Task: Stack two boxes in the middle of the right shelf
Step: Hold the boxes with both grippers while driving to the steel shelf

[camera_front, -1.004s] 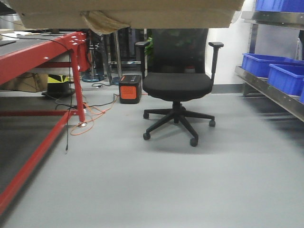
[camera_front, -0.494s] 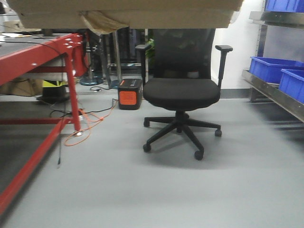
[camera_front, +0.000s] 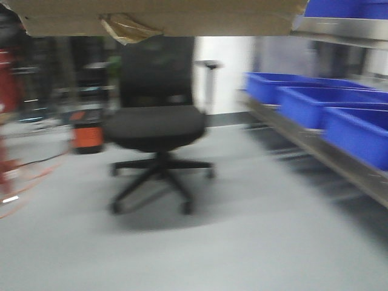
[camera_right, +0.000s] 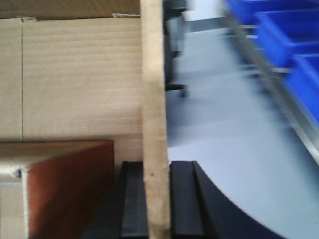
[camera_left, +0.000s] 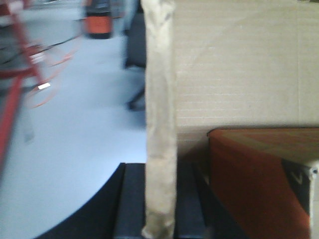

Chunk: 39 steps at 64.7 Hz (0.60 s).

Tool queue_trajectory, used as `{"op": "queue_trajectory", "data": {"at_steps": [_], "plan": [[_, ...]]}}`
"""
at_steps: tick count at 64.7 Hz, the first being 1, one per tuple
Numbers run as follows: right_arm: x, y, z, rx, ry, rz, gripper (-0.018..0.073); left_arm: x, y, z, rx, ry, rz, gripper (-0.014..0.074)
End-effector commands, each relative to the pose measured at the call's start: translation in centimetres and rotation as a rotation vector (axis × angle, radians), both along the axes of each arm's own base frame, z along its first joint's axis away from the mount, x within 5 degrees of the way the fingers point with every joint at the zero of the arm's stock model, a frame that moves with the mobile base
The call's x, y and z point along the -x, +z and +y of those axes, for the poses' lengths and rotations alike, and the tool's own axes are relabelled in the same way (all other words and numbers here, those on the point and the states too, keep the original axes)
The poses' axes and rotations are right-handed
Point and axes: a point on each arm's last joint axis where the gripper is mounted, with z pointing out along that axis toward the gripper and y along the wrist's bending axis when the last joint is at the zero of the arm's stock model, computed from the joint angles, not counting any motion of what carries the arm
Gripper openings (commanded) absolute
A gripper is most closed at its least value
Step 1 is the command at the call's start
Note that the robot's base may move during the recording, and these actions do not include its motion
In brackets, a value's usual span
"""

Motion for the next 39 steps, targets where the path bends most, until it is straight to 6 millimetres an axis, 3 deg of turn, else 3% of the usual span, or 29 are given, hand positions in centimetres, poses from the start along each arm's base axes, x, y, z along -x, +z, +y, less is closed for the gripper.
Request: {"op": "queue_trajectory", "data": {"at_steps": [1, 39], "plan": [[0.52, 1.41, -0.87, 0.037, -0.024, -0.083, -0.0152, 0.3, 0.86, 0.62, -0.02, 0.028, -0.047, -0.0111], [0.46, 1.55, -0.81, 0.033, -0.018, -0.101, -0.0152, 0.3, 0.86, 0.62, -0.02, 0.028, -0.047, -0.0111]]}}
